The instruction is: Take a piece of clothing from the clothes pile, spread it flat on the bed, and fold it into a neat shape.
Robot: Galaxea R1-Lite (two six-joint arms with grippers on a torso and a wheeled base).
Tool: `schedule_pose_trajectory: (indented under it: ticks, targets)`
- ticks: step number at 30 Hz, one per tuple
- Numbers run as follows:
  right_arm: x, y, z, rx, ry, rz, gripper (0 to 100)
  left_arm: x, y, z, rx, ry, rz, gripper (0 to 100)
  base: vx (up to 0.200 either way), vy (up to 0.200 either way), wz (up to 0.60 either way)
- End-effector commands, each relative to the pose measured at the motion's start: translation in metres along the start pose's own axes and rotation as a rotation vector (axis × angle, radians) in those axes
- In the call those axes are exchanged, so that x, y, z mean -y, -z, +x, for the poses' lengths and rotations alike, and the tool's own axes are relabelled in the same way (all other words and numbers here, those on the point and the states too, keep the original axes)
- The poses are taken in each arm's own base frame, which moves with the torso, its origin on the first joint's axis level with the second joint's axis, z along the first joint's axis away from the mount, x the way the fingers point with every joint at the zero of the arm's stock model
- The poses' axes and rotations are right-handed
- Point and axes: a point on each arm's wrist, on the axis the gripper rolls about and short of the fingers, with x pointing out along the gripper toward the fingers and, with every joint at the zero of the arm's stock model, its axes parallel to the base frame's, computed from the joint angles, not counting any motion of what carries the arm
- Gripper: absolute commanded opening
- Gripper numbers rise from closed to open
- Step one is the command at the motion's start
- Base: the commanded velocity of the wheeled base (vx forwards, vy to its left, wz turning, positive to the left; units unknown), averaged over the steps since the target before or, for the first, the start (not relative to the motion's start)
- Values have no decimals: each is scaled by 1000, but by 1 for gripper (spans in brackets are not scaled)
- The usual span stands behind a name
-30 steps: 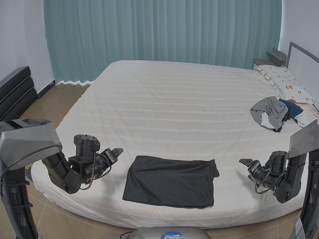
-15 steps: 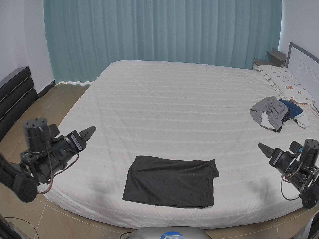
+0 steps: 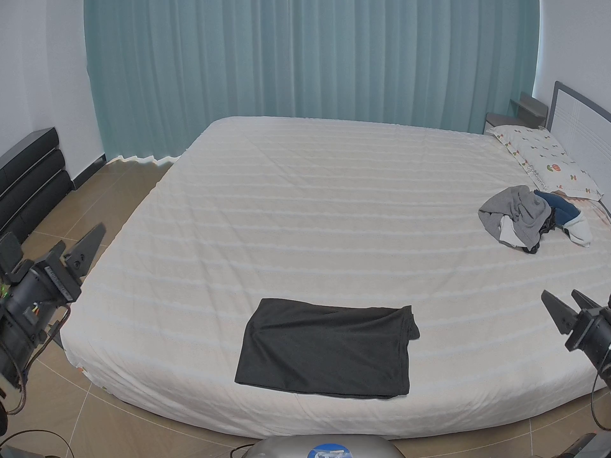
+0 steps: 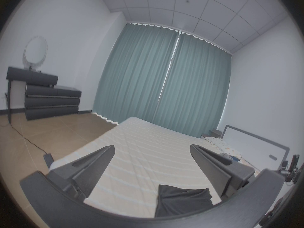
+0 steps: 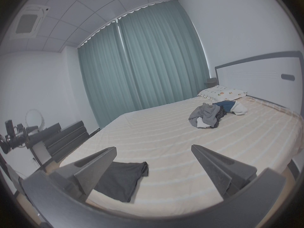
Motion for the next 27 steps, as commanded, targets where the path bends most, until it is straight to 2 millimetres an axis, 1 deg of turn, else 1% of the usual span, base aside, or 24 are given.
schedule_pose_trajectory:
  ticks: [1, 2, 3, 4, 7, 10, 14, 19, 22, 27]
  targets:
    - [8, 35, -100, 138, -18, -168, 100, -29, 1, -116, 190, -100, 218, 100, 0, 0, 0]
    - [9, 40, -104, 125, -12, -169, 100, -32, 4, -123, 195, -111, 239, 100, 0, 0, 0]
    - [9, 41, -105, 124, -12, -169, 100, -32, 4, -124, 197, -112, 242, 100, 0, 0, 0]
    - [11, 47, -111, 110, 9, -176, 100, -37, 8, -136, 213, -130, 265, 100, 0, 0, 0]
    - [9, 49, -117, 143, 53, -185, 100, -41, 13, -148, 244, -167, 294, 100, 0, 0, 0]
    - [9, 51, -120, 167, 70, -224, 100, -42, 17, -154, 258, -206, 300, 100, 0, 0, 0]
    - [9, 49, -121, 179, 90, -242, 100, -43, 24, -160, 253, -272, 315, 100, 0, 0, 0]
    - [11, 57, -116, 156, 111, -272, 100, -45, 32, -163, 230, -281, 315, 100, 0, 0, 0]
    - [13, 62, -110, 217, 105, -317, 100, -47, 38, -160, 215, -282, 310, 100, 0, 0, 0]
    - [13, 62, -110, 219, 105, -331, 100, -52, 55, -154, 163, -295, 317, 100, 0, 0, 0]
